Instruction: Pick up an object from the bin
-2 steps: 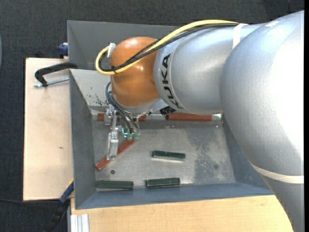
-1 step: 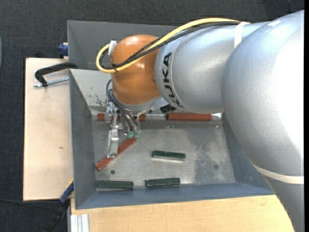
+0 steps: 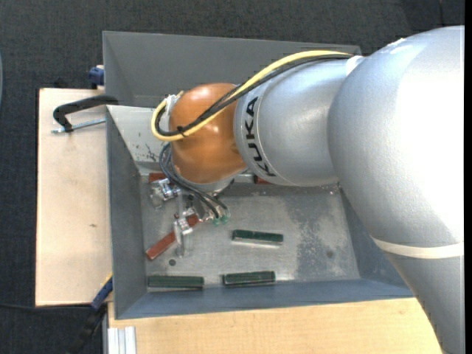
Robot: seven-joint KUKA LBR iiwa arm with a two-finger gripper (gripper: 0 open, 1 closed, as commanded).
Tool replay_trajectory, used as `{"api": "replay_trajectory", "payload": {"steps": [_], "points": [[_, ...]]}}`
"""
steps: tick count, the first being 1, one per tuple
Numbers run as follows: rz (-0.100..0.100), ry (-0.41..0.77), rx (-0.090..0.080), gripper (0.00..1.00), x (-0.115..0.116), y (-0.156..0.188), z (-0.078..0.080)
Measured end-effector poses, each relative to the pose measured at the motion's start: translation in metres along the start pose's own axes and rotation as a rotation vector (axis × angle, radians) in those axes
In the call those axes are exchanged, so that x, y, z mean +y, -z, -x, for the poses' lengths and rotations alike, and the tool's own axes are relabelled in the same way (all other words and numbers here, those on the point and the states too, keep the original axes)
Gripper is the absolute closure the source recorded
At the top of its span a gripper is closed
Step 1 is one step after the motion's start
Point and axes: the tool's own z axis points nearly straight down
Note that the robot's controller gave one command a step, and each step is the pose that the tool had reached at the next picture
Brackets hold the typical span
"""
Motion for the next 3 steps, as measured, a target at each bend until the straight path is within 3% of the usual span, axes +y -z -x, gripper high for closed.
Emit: {"api": "replay_trajectory", "payload": {"steps": [1, 2, 3], "points": [[0.001, 0.129, 0.0, 0.0, 0.004, 0.012, -0.006], [0.0, 0.129, 0.003, 0.0, -0.023, 0.01, -0.008], [0.001, 0.155, 0.003, 0.0, -0.02, -0.018, -0.016]]}}
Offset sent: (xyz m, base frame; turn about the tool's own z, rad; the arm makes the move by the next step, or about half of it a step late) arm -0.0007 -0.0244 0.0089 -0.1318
